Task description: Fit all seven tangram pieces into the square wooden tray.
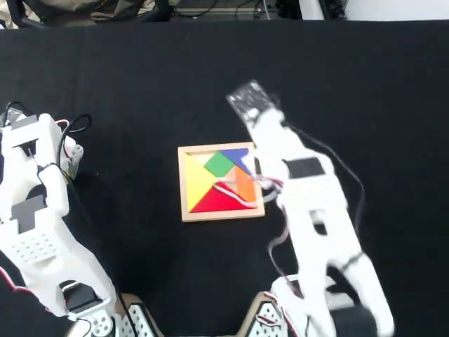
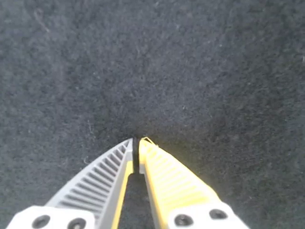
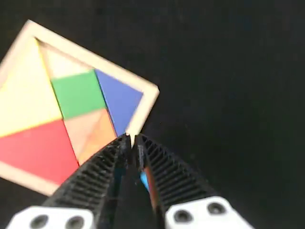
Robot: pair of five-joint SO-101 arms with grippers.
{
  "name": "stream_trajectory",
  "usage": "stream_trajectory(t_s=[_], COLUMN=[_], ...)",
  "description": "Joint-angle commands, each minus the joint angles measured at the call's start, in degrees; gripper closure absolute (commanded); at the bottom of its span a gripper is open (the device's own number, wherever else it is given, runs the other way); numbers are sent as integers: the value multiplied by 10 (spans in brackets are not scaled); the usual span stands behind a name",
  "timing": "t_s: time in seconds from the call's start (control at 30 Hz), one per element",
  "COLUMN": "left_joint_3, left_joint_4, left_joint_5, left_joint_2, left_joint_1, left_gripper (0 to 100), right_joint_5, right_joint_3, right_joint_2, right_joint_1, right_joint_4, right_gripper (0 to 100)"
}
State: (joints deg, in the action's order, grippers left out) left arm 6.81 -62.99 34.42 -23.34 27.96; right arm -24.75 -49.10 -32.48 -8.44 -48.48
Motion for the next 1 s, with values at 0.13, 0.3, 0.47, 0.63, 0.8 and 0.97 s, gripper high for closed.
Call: stream_trajectory(t_s=[0.13,0.3,0.47,0.63,0.8,0.97], left_joint_3=[-6,-6,-6,-6,-6,-6], left_joint_4=[10,10,10,10,10,18], left_joint_5=[-4,-17,-37,-38,-39,-39], left_joint_2=[20,19,19,19,19,19], left_joint_1=[-21,-22,-23,-23,-23,-23], left_gripper=[970,970,970,970,970,970], right_joint_5=[70,84,85,83,79,59], right_joint_3=[-12,73,156,203,211,211], right_joint_2=[-7,102,218,291,330,349], right_joint_1=[37,56,58,57,61,65], right_joint_4=[-83,-124,-151,-145,-145,-145], right_gripper=[838,834,741,737,737,737])
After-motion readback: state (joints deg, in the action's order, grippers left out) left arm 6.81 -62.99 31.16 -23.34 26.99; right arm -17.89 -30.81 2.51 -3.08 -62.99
